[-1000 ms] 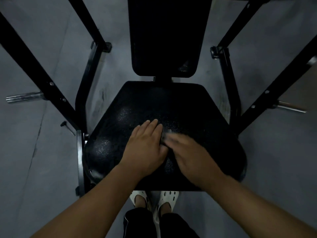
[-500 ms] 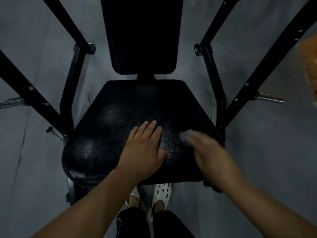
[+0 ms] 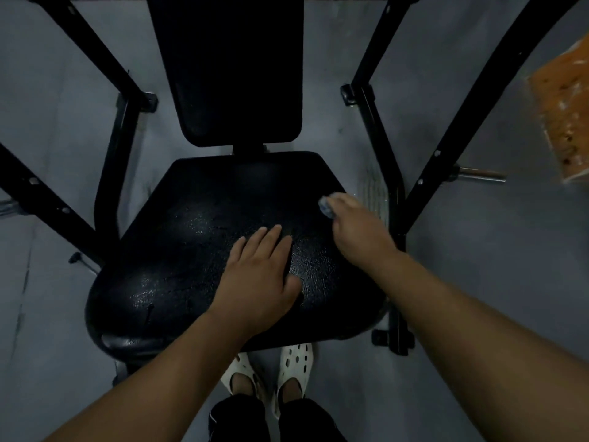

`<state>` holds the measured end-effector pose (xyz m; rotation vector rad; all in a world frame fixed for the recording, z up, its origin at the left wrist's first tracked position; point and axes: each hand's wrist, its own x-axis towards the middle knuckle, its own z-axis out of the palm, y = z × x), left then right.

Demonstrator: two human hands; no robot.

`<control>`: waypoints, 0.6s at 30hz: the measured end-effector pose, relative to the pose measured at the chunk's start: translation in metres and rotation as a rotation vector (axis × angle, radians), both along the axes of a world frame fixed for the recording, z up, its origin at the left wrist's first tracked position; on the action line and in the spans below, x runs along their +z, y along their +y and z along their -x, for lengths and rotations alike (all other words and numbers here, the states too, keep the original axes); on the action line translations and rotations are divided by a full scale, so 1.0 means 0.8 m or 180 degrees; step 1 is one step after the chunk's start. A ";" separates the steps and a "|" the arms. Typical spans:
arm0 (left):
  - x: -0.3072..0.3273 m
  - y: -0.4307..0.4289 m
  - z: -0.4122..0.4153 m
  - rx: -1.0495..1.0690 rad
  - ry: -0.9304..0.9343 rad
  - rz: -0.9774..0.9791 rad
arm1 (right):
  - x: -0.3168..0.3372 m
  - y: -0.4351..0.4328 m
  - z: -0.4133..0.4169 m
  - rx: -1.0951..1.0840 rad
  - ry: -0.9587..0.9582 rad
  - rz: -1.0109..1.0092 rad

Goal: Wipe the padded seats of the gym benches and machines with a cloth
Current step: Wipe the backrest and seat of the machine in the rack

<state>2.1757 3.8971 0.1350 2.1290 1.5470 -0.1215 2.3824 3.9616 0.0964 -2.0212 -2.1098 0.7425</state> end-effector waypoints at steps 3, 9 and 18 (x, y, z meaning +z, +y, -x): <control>-0.001 0.002 0.001 0.0030 -0.0064 -0.0014 | 0.001 0.000 0.049 0.0319 0.0049 -0.0167; 0.000 -0.003 0.010 0.0021 -0.0239 -0.0064 | 0.025 -0.063 -0.012 0.0725 0.0419 -0.0002; -0.017 0.033 0.010 0.0024 -0.0122 -0.0094 | 0.009 -0.022 0.038 0.0924 0.0481 -0.0148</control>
